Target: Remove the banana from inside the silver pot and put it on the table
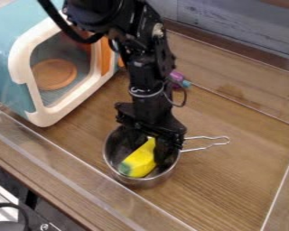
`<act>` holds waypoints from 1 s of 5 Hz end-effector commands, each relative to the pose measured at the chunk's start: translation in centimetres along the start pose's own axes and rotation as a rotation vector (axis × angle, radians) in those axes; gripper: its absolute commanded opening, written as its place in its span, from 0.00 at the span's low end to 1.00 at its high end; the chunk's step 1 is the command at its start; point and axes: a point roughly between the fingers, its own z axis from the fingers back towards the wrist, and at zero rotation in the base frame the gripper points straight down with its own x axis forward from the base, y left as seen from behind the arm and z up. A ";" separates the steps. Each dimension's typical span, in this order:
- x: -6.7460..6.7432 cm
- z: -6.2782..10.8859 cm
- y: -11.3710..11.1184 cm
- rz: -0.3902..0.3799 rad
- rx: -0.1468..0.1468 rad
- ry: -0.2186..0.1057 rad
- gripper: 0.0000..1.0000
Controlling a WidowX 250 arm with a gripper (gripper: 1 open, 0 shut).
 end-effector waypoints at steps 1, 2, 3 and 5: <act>-0.2 0.9 -0.3 0.030 -0.006 -0.042 0.00; -0.2 1.4 -1.0 0.050 -0.009 -0.040 0.00; -0.2 1.9 -1.5 0.070 -0.012 -0.038 0.00; 0.2 4.5 -2.1 0.160 -0.017 -0.050 0.00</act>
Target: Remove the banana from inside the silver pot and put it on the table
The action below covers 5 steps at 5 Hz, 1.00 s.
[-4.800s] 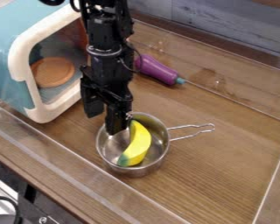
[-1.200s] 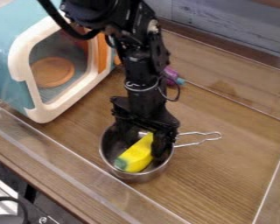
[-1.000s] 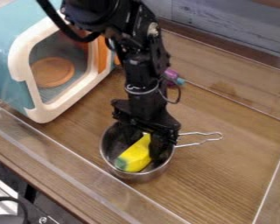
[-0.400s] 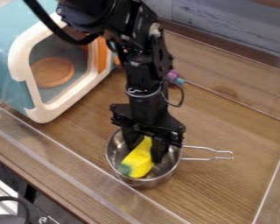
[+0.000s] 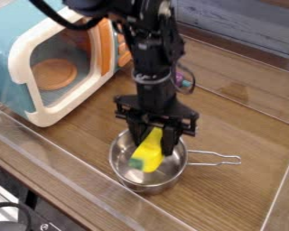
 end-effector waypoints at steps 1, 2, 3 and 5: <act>1.1 0.4 0.4 -0.025 -0.012 -0.056 0.00; 1.3 -0.4 1.1 -0.041 -0.011 -0.053 0.00; 1.4 -0.3 2.7 -0.010 -0.012 -0.055 0.00; 0.7 0.5 3.7 -0.030 -0.021 -0.052 0.00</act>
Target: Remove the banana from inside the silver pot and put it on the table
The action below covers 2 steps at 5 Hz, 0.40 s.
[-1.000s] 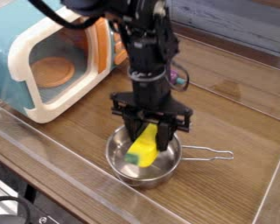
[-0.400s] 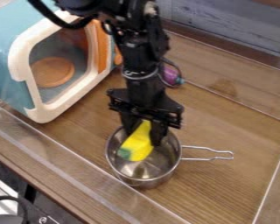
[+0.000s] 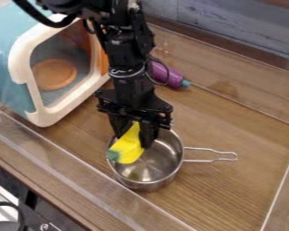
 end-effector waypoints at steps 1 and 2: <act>1.0 1.3 0.6 -0.009 -0.009 -0.039 0.00; 1.8 1.8 1.2 -0.009 -0.017 -0.040 0.00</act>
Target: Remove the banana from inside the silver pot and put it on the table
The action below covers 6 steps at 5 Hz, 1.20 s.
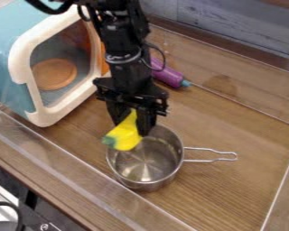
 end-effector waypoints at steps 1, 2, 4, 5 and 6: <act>0.7 1.1 -1.2 -0.020 -0.006 -0.036 0.00; 0.6 1.3 -2.3 -0.034 -0.013 -0.034 0.00; 2.0 3.2 -6.6 0.011 -0.029 -0.054 0.00; 3.0 2.6 -8.3 0.033 -0.036 -0.065 0.00; 3.6 2.2 -8.8 0.049 -0.040 -0.072 0.00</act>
